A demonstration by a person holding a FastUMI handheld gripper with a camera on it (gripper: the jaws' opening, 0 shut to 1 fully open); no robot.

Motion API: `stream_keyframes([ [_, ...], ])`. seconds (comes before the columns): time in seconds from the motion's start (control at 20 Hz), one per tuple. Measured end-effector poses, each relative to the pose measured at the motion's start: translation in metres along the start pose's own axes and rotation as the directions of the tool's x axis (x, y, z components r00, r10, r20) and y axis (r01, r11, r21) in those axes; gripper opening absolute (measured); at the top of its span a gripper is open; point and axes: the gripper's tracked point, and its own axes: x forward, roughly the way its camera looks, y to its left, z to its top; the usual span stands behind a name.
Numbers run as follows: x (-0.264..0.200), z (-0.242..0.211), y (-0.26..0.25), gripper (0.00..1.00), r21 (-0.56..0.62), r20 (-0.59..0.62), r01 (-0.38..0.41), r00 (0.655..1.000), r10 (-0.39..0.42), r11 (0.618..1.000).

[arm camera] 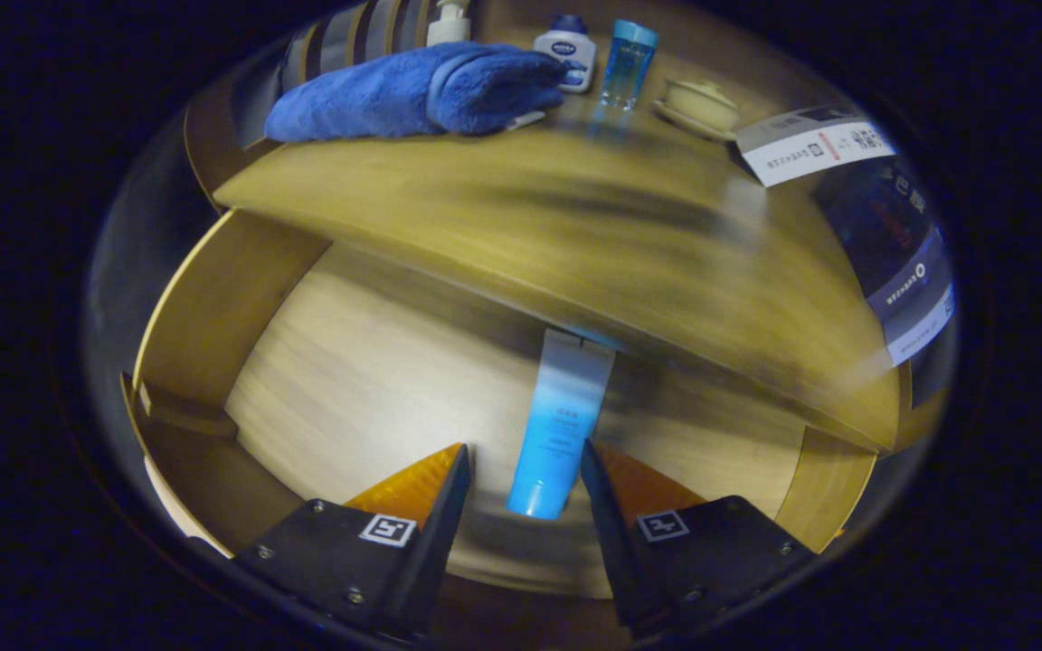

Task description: Pull open the drawer, take out the items inside it, and place them on the countertop above the cabinet.

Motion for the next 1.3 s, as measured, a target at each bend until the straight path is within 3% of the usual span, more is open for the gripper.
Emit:
stream_keyframes([
  [0.55,0.01,-0.012,0.001,0.78,-0.012,-0.072,-0.011,0.997,0.01,1.0],
  [0.7,0.013,-0.011,0.006,0.59,0.073,-0.069,-0.066,0.995,0.072,0.995],
  [0.85,0.012,-0.006,0.005,0.46,0.08,-0.028,-0.071,0.997,0.074,0.994],
  [0.9,0.014,-0.006,0.004,0.37,0.07,-0.018,-0.071,0.997,0.073,0.995],
  [1.05,0.011,-0.005,-0.001,0.37,0.035,-0.002,-0.036,0.999,0.036,0.999],
  [1.3,-0.013,-0.002,0.0,0.37,0.023,0.057,-0.085,0.995,0.083,0.996],
])
